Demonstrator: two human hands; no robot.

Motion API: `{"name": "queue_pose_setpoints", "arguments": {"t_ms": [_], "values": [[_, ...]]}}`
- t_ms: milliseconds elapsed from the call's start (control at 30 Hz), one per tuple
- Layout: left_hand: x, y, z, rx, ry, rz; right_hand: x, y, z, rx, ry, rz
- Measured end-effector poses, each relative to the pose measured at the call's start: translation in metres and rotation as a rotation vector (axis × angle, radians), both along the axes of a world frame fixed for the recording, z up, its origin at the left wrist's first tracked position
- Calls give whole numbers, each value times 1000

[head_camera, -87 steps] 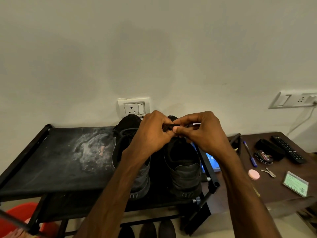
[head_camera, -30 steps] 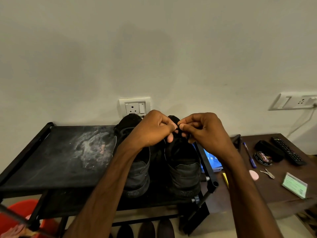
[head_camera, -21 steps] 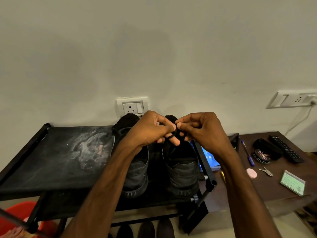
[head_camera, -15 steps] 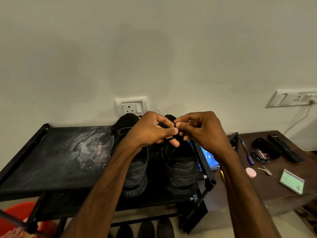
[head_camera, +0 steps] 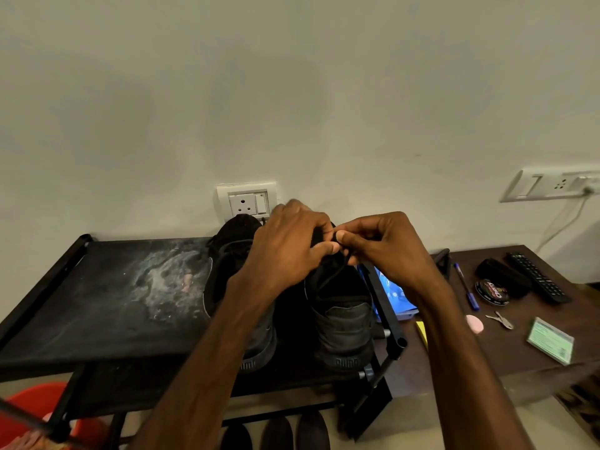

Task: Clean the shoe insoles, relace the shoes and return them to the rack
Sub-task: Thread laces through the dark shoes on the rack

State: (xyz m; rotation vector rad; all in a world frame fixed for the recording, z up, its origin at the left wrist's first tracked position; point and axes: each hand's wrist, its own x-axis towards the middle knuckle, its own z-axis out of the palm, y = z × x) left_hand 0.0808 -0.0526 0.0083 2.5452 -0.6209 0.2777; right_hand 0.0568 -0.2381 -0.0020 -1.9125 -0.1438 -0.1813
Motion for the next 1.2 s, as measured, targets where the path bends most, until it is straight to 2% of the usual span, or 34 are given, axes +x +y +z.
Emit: {"name": "queue_pose_setpoints", "arguments": {"t_ms": [100, 267, 433, 667, 833, 967, 1067, 1200], "values": [[1, -3, -1, -79, 34, -56, 1, -1, -2, 33, 40, -10], [2, -5, 2, -78, -23, -68, 2, 2, -4, 141, 106, -54], [1, -5, 2, -61, -63, -80, 1, 1, -3, 136, 105, -73], [0, -2, 3, -148, -81, -116, 3, 0, -1, 19, 65, -17], [0, -3, 2, -92, -183, -144, 6, -4, 0, -148, 51, 55], [0, -2, 1, -83, -178, -93, 11, -4, -5, -301, 73, 55], [3, -1, -3, -44, -151, -88, 10, -3, -7, -323, 76, 57], [5, 0, -7, 34, -110, -72, 8, 3, -6, -336, 8, -46]]}}
